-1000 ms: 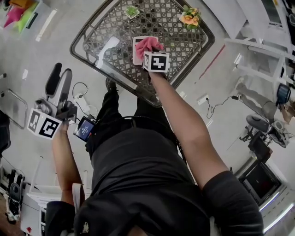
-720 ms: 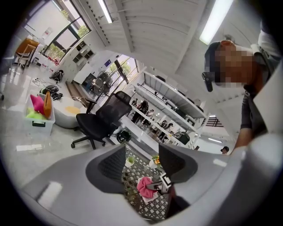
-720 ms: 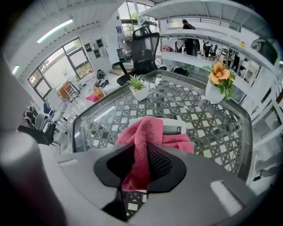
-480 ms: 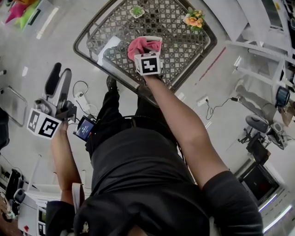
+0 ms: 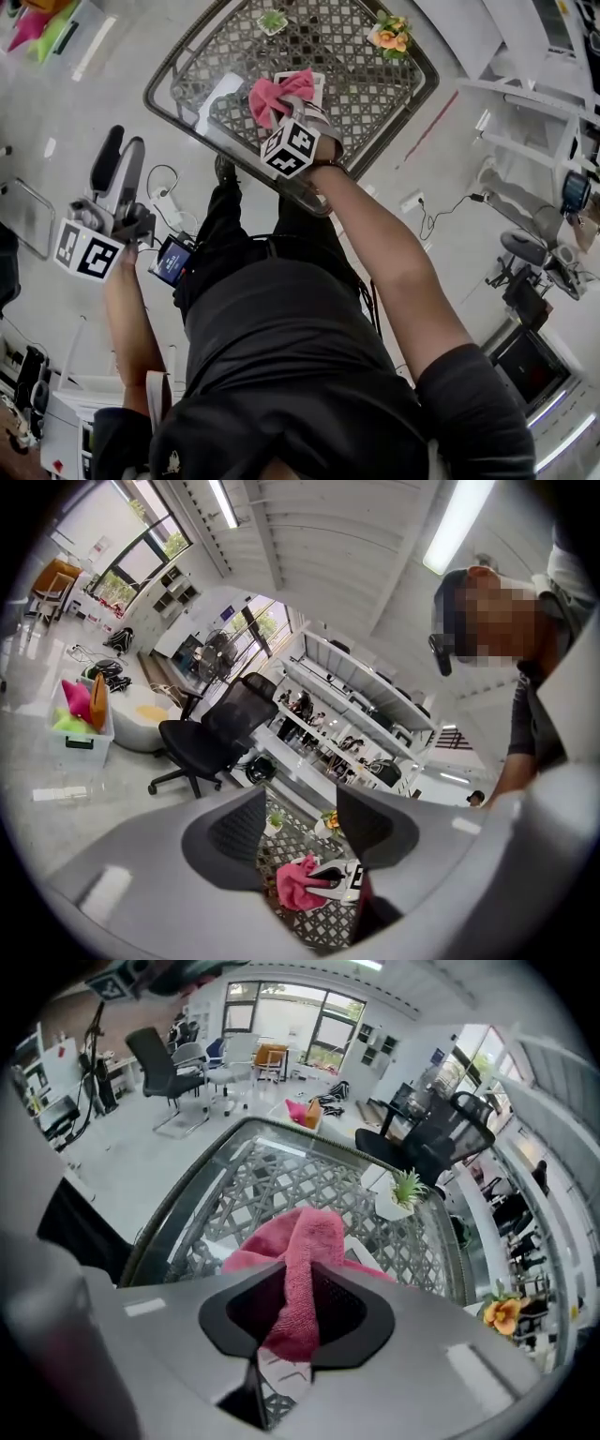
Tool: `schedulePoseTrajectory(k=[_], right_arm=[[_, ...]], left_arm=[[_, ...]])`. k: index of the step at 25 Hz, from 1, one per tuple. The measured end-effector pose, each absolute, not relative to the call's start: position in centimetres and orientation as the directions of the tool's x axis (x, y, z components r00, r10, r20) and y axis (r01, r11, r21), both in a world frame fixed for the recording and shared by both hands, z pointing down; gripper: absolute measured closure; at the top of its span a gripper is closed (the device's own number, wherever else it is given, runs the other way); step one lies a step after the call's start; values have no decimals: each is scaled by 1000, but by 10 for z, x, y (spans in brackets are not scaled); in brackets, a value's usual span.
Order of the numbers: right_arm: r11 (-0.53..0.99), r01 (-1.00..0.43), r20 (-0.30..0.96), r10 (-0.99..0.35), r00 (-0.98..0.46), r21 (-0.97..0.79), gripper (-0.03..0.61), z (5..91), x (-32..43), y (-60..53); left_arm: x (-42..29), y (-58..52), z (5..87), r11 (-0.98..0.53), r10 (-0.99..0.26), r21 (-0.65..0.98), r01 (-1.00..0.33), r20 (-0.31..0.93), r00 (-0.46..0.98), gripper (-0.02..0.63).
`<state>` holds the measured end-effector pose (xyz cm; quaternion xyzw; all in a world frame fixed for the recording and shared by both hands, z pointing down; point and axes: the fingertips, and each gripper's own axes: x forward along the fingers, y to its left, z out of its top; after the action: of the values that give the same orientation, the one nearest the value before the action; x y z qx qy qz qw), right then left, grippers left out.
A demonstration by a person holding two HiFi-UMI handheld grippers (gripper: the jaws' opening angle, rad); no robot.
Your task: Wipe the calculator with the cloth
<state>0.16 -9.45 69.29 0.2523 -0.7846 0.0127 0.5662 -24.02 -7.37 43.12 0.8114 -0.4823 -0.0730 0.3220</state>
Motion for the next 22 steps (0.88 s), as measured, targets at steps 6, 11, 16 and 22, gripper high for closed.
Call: schedulePoseTrajectory(k=[6,11,16,22], right_arm=[[883,-355,902,-389,-189,306,500,700,32,-96],[880,-361,907,-387,-165,310,500,702,55,-97],[869,-384,911,-388,-140,311,500,703,77,-98],[837,-448,915,-393,-93,315,500,705,109,-103]], left_arm=[[-225,-79,433,-338,-820,594,-730,194,538,359],[-211,-82,432,-350,-812,595,-723,192,551,359],[-199,-86,430,-361,-804,594,-719,192,562,359],[-190,-89,430,-372,-795,595,-713,193,576,359]])
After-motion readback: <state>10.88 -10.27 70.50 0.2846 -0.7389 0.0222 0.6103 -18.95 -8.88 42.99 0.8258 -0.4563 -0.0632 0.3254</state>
